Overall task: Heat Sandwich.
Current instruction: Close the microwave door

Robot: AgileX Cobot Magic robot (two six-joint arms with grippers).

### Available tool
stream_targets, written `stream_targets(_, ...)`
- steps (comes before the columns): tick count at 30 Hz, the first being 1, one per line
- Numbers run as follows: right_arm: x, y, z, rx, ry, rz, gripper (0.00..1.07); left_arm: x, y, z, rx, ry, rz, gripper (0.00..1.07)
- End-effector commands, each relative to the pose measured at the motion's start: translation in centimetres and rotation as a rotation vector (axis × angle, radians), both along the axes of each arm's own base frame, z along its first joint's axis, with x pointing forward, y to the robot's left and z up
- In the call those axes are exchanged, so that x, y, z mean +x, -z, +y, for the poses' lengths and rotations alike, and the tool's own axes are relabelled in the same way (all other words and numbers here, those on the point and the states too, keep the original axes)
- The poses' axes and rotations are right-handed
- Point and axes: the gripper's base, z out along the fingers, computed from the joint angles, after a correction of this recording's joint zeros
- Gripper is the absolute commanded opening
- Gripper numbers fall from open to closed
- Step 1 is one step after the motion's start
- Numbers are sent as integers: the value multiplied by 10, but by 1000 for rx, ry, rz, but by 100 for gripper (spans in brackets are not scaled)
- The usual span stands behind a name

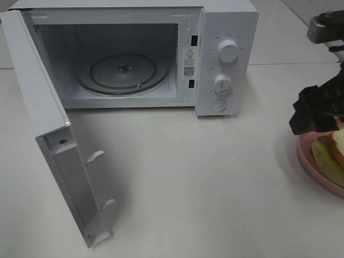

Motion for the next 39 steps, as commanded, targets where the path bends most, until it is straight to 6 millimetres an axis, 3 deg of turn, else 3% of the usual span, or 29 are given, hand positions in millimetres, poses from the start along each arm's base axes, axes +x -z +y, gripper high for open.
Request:
stream_targets(1, -9, -10, -2, 8, -9, -26, 76, -2, 1, 0, 0, -4, -25, 92)
stream_targets(15, -69, -48, -22, 40, -3, -146, 76, -2, 1, 0, 0, -4, -25, 92)
stream_targets(25, -120, -29, -41, 36, -4, -215, 76, -2, 1, 0, 0, -4, -25, 92)
stream_targets(35, -152, -9, -57, 64, 141, -287, 76, -2, 1, 0, 0, -4, -25, 92)
stream_targets(39, -165, -13, -61, 81, 175, -369, 76, -2, 1, 0, 0, -4, -25, 92)
